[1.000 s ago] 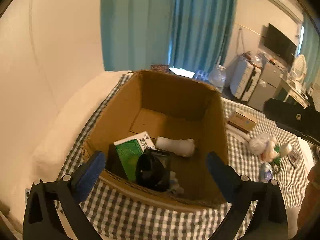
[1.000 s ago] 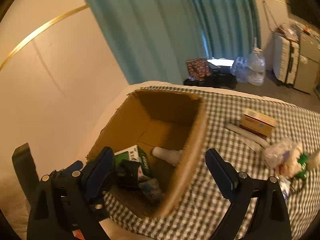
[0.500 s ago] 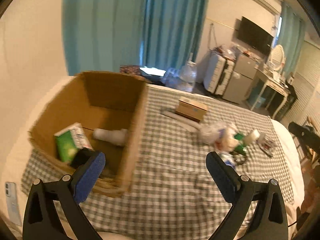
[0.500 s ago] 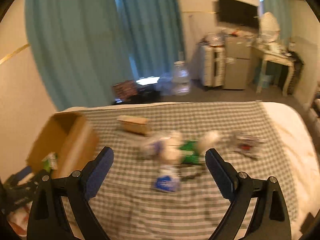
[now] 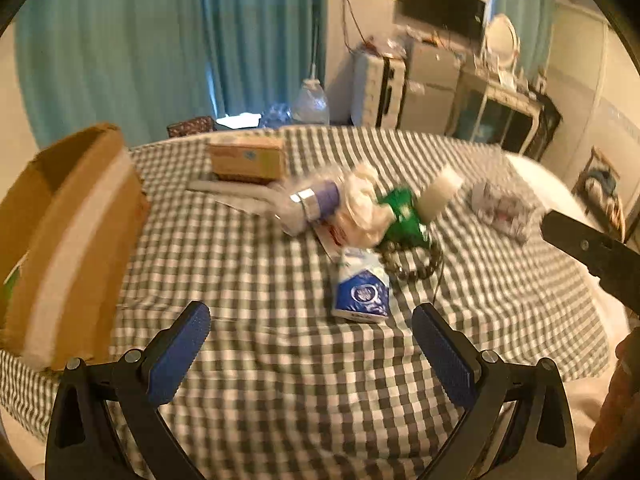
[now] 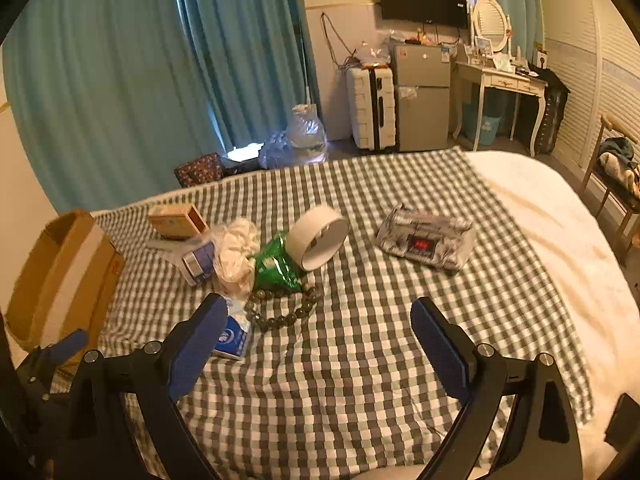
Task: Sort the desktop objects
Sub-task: 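Move both grippers back over the remaining items on the cloth, then grasp the blue Vinda tissue pack with the left gripper while the right grasps the bead bracelet, then carry the tissue pack and bead bracelet with both grippers to the cardboard box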
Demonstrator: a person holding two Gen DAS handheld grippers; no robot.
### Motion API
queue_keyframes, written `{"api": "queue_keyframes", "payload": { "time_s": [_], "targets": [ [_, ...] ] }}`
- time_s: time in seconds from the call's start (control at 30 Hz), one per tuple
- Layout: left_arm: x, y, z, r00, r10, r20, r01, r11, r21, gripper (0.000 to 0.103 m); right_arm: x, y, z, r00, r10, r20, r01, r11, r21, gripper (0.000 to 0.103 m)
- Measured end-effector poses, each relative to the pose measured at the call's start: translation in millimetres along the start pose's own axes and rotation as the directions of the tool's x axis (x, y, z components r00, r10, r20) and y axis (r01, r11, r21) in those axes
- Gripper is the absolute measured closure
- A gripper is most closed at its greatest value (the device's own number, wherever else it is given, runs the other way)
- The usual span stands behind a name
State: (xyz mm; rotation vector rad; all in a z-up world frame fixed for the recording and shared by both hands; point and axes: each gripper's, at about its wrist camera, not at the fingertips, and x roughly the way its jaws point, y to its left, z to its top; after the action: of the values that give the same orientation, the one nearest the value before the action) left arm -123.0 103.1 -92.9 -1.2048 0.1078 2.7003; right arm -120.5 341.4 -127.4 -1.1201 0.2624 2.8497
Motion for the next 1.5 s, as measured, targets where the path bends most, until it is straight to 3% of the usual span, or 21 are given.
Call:
{"api": "queue_keyframes", "payload": {
  "time_s": [0.4,0.5,0.57,0.63,0.73,0.8,0.87,0.97,1.13,1.3,1.5],
  "targets": [
    [102,-27,2,0.995,-0.019,-0.094,0.021,0.999,0.025,0.0,102,0,-3,0.99,-0.007,-0.142,0.002,0.999,-0.042,0.011],
    [120,-25,0,0.994,-0.018,-0.105,0.02,1.0,0.023,0.0,126,5,-5,0.981,-0.012,-0.193,-0.002,0.998,-0.069,0.017],
    [128,-24,-2,0.994,0.005,-0.107,-0.001,0.999,0.037,0.0,139,10,-7,0.975,-0.012,-0.222,-0.009,0.995,-0.096,0.031],
    [135,-23,-6,0.993,0.005,-0.121,0.001,0.999,0.048,0.001,152,13,-10,0.968,-0.005,-0.252,-0.024,0.993,-0.112,0.034],
    [131,-19,-10,0.995,-0.002,-0.095,0.006,0.999,0.044,0.015,164,16,-13,0.962,-0.039,-0.269,-0.001,0.989,-0.146,0.041],
    [127,-16,-11,0.996,-0.004,-0.087,0.008,0.999,0.054,0.027,165,18,-14,0.964,-0.062,-0.26,0.016,0.984,-0.177,0.049],
    [123,-12,-12,0.997,-0.001,-0.084,0.006,0.999,0.053,0.049,163,20,-17,0.964,-0.08,-0.253,0.028,0.979,-0.204,0.065],
    [117,-1,-12,0.995,-0.001,-0.099,0.005,0.999,0.036,0.05,155,20,-18,0.965,-0.051,-0.258,0.002,0.982,-0.187,0.092],
    [99,29,-16,0.994,0.026,-0.102,-0.028,0.999,-0.018,0.051,129,13,-18,0.964,0.059,-0.258,-0.085,0.992,-0.091,0.092],
    [70,56,-15,0.996,0.034,-0.086,-0.042,0.995,-0.092,0.051,94,20,-22,0.966,0.108,-0.235,-0.131,0.988,-0.087,0.092],
    [35,60,4,0.999,0.045,-0.024,-0.048,0.994,-0.095,0.051,57,32,-22,0.967,0.162,-0.199,-0.181,0.98,-0.08,0.092]
  ]
}}
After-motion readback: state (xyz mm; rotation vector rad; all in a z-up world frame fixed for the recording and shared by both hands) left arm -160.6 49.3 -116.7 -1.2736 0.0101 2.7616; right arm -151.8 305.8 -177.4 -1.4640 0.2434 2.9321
